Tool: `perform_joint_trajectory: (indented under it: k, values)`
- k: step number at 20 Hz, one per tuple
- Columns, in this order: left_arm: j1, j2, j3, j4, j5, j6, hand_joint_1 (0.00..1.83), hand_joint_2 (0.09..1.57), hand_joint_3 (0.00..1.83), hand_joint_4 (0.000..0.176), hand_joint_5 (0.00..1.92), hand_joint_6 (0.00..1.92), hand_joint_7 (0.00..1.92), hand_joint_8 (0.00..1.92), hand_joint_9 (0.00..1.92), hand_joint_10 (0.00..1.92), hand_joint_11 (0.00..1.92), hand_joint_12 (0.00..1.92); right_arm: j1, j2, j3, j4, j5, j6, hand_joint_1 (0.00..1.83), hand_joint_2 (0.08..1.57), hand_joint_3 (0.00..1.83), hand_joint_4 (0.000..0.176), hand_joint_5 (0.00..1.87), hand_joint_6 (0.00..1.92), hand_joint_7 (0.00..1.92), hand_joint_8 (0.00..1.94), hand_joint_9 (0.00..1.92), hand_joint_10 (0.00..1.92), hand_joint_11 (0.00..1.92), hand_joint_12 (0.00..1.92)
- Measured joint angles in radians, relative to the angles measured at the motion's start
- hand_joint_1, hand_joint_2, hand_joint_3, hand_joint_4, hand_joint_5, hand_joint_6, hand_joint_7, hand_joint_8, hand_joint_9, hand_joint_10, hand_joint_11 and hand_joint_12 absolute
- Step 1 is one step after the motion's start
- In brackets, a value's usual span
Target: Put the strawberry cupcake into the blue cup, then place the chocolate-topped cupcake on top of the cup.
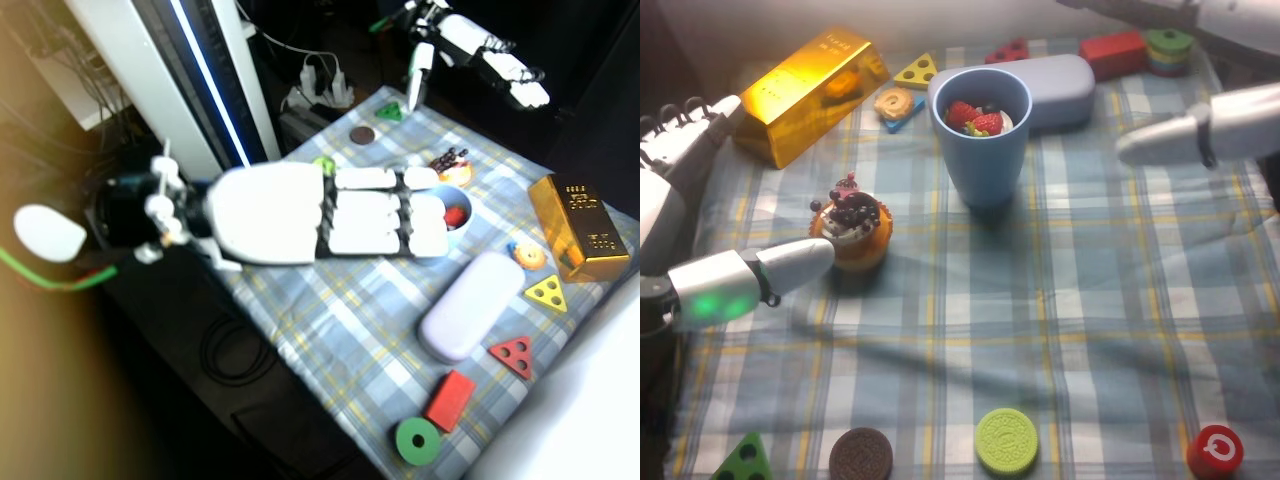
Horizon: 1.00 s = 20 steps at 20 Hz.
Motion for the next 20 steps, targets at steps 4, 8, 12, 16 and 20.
perform_joint_trajectory:
  k: [4,8,12,16,20]
  values:
    - [-0.049,-0.002,0.053,0.017,0.087,-0.003,0.65,0.81,0.01,0.049,0.24,0.01,0.19,0.0,0.1,0.01,0.02,0.02,-0.121,0.081,-0.079,0.146,0.047,-0.136,0.28,0.87,0.0,0.06,0.0,0.0,0.08,0.0,0.01,0.0,0.0,0.0]
    - [-0.069,-0.026,0.106,0.058,0.162,-0.106,0.61,0.82,0.01,0.033,0.26,0.01,0.21,0.01,0.11,0.01,0.0,0.0,-0.278,0.126,-0.121,0.303,0.14,-0.155,0.29,0.84,0.0,0.057,0.0,0.0,0.04,0.0,0.0,0.0,0.0,0.0]
    - [-0.069,-0.039,0.148,0.045,0.201,-0.193,0.66,0.84,0.01,0.063,0.29,0.01,0.26,0.02,0.11,0.0,0.0,0.0,-0.412,0.162,-0.194,0.406,0.245,-0.236,0.35,0.88,0.01,0.035,0.0,0.0,0.0,0.0,0.0,0.0,0.0,0.0]
    - [-0.138,-0.052,0.197,0.094,0.305,-0.193,0.69,0.82,0.0,0.087,0.34,0.02,0.29,0.01,0.09,0.0,0.0,0.0,-0.547,0.199,-0.248,0.544,0.365,-0.284,0.35,0.91,0.01,0.0,0.0,0.0,0.0,0.0,0.0,0.0,0.02,0.01]
    - [-0.171,-0.077,0.201,0.179,0.35,-0.195,0.66,0.81,0.0,0.052,0.38,0.02,0.35,0.02,0.11,0.01,0.0,0.0,-0.614,0.202,-0.254,0.58,0.417,-0.285,0.31,0.89,0.0,0.0,0.0,0.0,0.06,0.02,0.03,0.01,0.06,0.03]
